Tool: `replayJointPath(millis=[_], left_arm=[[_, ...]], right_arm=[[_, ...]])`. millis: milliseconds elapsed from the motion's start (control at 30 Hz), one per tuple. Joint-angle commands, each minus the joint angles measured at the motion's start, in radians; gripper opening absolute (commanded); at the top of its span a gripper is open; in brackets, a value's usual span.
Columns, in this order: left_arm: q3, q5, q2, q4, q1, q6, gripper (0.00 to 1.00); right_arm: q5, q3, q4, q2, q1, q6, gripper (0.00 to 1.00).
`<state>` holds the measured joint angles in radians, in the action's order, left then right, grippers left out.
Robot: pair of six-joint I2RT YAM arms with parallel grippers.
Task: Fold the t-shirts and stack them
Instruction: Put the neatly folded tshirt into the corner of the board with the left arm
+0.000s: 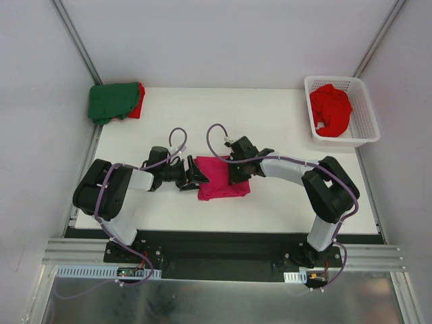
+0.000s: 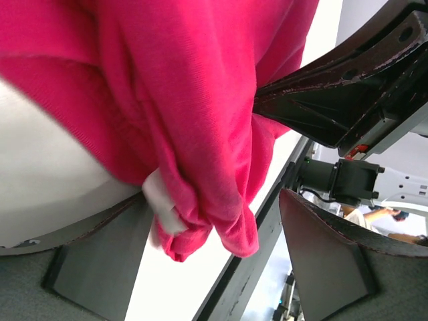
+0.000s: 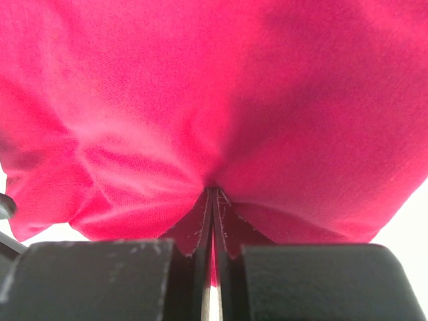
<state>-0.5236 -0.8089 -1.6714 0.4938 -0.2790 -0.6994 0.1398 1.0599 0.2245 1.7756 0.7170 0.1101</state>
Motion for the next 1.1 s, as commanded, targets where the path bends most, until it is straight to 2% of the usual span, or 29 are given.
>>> replayJointPath(millis=[0,700,1067], left_arm=[[0.047,0.238,-0.094,-0.175,-0.052,0.061,0.80],[-0.030,0.231,-0.321,-0.035,-0.178,-0.038,0.78],[-0.064,0.244,-0.384,-0.009,-0.209,-0.060,0.64]], right_arm=[[-0.022,-0.005,0.072,-0.011,-0.010,-0.030,0.01],[-0.019,-0.020,0.067,-0.027,-0.010,-0.023,0.01],[-0.017,-0.024,0.067,-0.031,-0.010,-0.021,0.01]])
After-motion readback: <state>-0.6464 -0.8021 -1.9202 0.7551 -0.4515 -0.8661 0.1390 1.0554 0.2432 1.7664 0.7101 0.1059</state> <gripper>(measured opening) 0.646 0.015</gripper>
